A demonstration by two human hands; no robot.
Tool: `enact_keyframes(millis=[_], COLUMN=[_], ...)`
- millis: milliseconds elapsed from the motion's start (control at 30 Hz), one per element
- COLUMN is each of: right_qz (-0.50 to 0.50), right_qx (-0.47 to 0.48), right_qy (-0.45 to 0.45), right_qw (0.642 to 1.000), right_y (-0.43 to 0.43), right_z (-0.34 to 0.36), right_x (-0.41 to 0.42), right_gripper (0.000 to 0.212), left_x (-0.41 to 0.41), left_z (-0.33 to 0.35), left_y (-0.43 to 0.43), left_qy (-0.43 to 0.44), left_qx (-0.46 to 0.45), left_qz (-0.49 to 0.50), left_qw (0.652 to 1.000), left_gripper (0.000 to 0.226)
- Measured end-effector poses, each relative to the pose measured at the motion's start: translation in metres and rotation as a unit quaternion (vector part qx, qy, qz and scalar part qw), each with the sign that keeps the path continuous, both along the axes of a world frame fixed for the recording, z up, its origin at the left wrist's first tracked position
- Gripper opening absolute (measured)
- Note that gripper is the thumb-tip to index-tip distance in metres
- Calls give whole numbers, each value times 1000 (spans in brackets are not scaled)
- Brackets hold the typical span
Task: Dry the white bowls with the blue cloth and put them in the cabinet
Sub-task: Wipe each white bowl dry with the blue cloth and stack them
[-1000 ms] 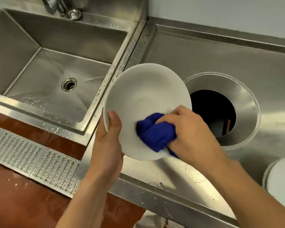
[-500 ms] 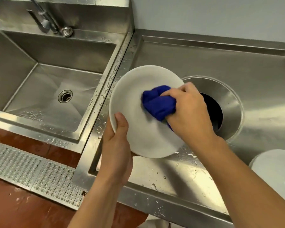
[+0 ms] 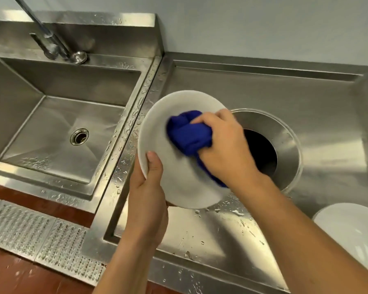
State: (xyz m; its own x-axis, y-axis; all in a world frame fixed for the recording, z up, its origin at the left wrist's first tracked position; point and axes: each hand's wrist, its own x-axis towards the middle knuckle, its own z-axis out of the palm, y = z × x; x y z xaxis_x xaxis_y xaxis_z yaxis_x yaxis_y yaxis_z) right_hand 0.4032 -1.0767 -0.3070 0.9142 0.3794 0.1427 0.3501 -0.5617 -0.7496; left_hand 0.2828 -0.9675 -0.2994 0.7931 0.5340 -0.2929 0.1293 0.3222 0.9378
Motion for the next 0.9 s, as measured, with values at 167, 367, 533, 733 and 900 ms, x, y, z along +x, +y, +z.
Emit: enact_keyframes(millis=[167, 367, 533, 733, 900], right_qz=[162, 17, 114, 117, 44], right_qx=[3, -81, 55, -91, 67], right_qy=[82, 16, 50, 36, 26], right_qw=[983, 996, 991, 988, 996], right_y=[2, -42, 7, -52, -17], right_z=[2, 0, 10, -5, 4], right_x=[-23, 12, 3, -2, 13], right_gripper=[25, 38, 32, 43, 40], left_x=[13, 8, 21, 16, 23], left_z=[6, 5, 7, 4, 3], left_y=[8, 2, -18, -11, -42], left_qy=[0, 14, -4, -2, -1], left_qx=[4, 37, -21, 23, -53], left_qz=[61, 36, 57, 63, 39], left_qw=[998, 999, 998, 998, 998], left_gripper=[45, 45, 53, 33, 50])
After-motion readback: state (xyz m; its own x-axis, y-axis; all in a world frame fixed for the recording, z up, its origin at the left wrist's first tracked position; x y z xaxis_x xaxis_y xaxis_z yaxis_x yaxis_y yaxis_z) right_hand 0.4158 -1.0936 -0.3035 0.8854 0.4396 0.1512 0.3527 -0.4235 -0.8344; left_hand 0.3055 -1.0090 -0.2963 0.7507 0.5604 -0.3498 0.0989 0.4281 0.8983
